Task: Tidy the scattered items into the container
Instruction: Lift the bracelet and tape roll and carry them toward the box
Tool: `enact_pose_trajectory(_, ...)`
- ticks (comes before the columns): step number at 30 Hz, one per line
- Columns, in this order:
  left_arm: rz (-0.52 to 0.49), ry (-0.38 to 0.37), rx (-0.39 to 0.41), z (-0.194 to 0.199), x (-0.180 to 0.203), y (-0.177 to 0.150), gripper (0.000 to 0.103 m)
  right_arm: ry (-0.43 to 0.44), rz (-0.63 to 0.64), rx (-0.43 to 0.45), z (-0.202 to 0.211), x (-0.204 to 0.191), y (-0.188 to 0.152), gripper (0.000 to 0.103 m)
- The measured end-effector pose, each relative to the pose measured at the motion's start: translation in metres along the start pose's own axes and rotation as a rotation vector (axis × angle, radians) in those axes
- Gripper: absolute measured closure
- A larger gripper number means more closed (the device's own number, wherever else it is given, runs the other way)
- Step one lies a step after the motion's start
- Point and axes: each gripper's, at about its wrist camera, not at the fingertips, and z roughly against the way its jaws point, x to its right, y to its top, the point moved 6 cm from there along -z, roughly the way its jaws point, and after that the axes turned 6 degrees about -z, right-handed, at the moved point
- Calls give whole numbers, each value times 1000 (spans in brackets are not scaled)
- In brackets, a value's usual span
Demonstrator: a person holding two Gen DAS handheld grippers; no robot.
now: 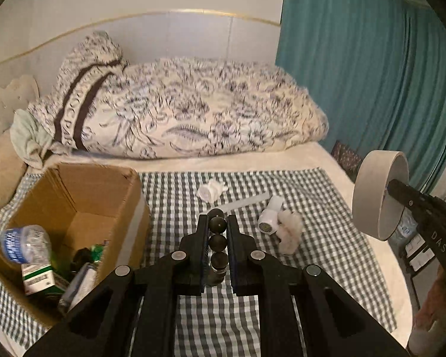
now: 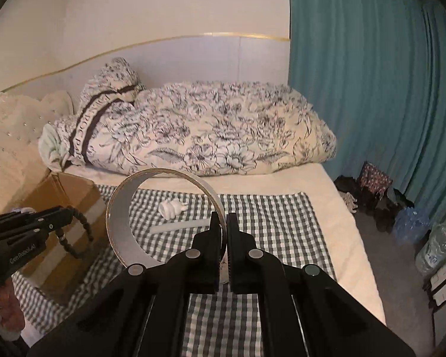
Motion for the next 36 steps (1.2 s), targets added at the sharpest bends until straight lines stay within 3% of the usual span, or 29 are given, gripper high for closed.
enact_pose_trajectory(15,-12,27,101,90,-4,0,92,45,12,82,83,-26,6,100)
enact_pose_trajectory(36,-13,62,146,121,-20,-1,92,93,28,74,94,-53,3,100)
